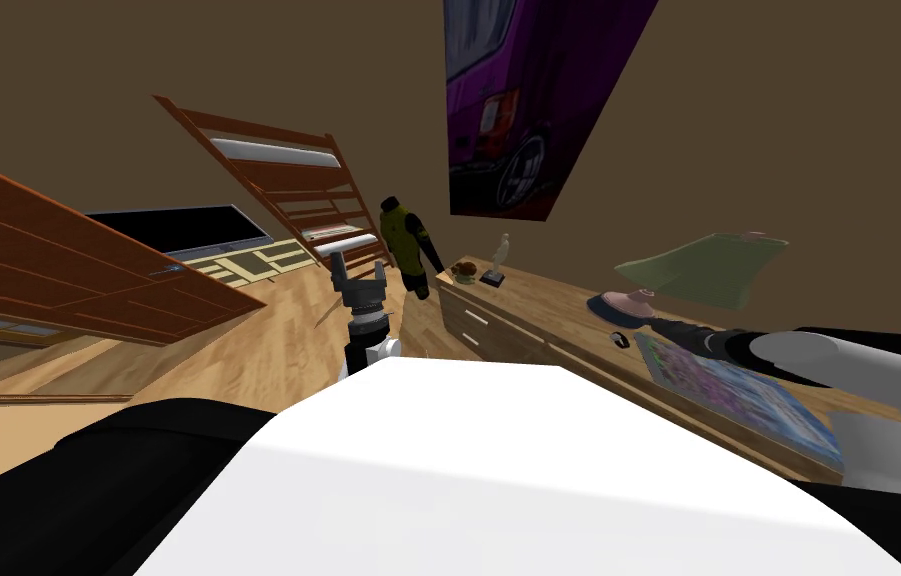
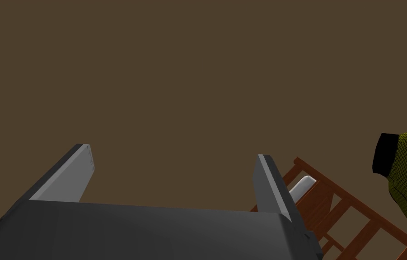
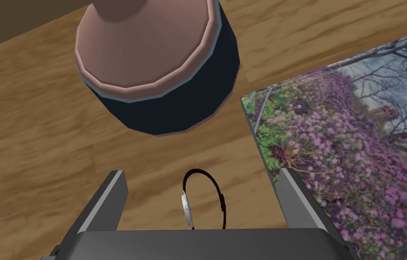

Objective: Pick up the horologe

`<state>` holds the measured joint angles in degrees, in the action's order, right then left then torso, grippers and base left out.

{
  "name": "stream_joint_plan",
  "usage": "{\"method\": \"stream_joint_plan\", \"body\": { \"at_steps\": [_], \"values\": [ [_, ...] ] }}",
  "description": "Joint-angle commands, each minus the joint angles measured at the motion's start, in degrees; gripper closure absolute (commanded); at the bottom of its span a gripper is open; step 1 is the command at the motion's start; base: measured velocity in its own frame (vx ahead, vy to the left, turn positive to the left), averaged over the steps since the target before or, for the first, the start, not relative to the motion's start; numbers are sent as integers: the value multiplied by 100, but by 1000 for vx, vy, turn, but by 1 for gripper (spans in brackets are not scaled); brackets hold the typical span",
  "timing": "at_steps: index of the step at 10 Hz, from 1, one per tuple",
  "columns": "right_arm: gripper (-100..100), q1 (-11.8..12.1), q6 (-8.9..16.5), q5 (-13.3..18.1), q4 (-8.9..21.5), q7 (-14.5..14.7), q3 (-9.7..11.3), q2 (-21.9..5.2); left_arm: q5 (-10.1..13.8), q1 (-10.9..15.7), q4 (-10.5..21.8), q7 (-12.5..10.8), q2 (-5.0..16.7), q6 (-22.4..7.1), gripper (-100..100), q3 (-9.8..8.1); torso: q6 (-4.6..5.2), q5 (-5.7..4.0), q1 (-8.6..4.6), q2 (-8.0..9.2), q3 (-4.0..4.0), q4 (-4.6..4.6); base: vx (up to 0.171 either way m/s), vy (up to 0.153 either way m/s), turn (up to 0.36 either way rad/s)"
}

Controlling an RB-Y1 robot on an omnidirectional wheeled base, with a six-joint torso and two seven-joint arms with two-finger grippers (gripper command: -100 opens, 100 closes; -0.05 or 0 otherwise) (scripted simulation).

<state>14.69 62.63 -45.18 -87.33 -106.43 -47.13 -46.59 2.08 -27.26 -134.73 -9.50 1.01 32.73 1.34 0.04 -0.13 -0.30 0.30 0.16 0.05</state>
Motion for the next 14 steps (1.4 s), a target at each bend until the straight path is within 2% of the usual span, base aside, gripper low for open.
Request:
{"method": "stream_joint_plan", "body": {
  "at_steps": [1,6,8,9,14],
  "values": [
    [-100,-178,246,151,-155,125,-104,-84,0,0,0,0,0,0,0,0,0,0,0,0,0,0,-142,-66,52],
    [-100,-330,722,352,-518,362,-342,-316,0,-1,0,0,0,0,0,0,1,-1,-3,-10,-5,-2,-99,-64,32],
    [-100,-268,836,315,-628,439,-356,-498,0,-1,0,0,0,0,0,0,3,-2,-7,-14,-8,-3,-62,-86,27],
    [-100,-90,863,100,-623,382,-159,-582,0,-1,0,0,0,0,0,0,1,-3,-10,-22,-12,-5,4,-68,124],
    [-100,256,855,-352,-521,180,310,-596,0,-2,-1,0,0,0,0,0,-1,2,21,-60,-35,-15,34,-14,65]
  ]
}}
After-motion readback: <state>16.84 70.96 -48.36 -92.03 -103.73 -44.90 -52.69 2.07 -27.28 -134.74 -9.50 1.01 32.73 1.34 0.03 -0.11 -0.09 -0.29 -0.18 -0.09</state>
